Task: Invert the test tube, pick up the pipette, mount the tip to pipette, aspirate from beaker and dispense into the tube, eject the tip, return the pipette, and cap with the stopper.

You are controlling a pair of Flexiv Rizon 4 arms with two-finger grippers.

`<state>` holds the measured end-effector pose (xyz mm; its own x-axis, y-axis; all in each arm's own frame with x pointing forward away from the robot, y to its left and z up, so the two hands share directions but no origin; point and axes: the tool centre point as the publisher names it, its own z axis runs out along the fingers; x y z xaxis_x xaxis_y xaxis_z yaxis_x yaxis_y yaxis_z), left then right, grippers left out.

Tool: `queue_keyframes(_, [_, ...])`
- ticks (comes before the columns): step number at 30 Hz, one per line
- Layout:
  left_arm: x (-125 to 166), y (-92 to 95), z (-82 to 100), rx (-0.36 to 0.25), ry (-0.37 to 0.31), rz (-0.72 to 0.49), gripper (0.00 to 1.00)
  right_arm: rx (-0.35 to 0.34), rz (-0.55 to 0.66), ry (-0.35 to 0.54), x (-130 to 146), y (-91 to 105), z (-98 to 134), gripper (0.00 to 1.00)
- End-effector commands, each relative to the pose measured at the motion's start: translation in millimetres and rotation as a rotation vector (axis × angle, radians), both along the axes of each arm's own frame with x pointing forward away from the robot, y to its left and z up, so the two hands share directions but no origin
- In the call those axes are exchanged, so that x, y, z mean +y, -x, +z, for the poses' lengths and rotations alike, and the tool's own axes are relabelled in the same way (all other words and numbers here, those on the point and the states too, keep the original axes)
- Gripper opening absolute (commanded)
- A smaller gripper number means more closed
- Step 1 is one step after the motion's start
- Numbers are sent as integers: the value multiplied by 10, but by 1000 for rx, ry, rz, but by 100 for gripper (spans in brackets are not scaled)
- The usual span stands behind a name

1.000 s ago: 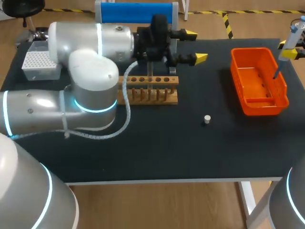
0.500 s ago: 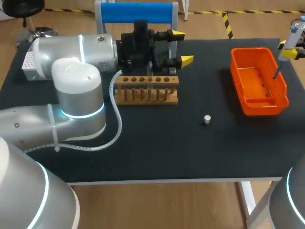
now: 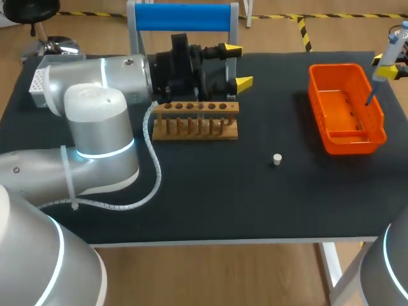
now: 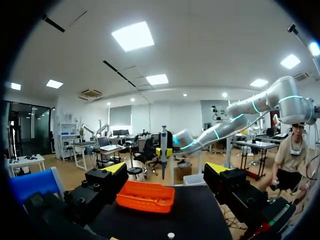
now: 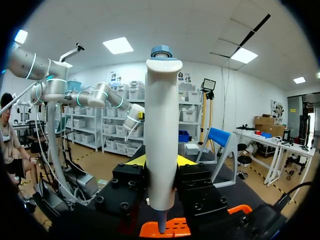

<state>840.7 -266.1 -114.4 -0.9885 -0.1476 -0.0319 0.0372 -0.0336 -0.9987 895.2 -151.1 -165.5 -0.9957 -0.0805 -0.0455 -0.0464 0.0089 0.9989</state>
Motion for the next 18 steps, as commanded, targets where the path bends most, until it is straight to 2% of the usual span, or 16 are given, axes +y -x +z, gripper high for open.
queue_keyframes(1, [-11,-1,46,11,-55,-8,100,0,1,2,-7,-1,9,0])
queue_keyframes(9, [-21,29,56,24,-88,-17,100,0,1,2,-7,-1,9,0])
queue_keyframes(11, [-20,35,60,32,-131,1,100,0,1,2,-7,-1,9,0])
queue_keyframes(18, [-22,36,59,32,-123,6,100,0,1,2,-7,-1,9,0])
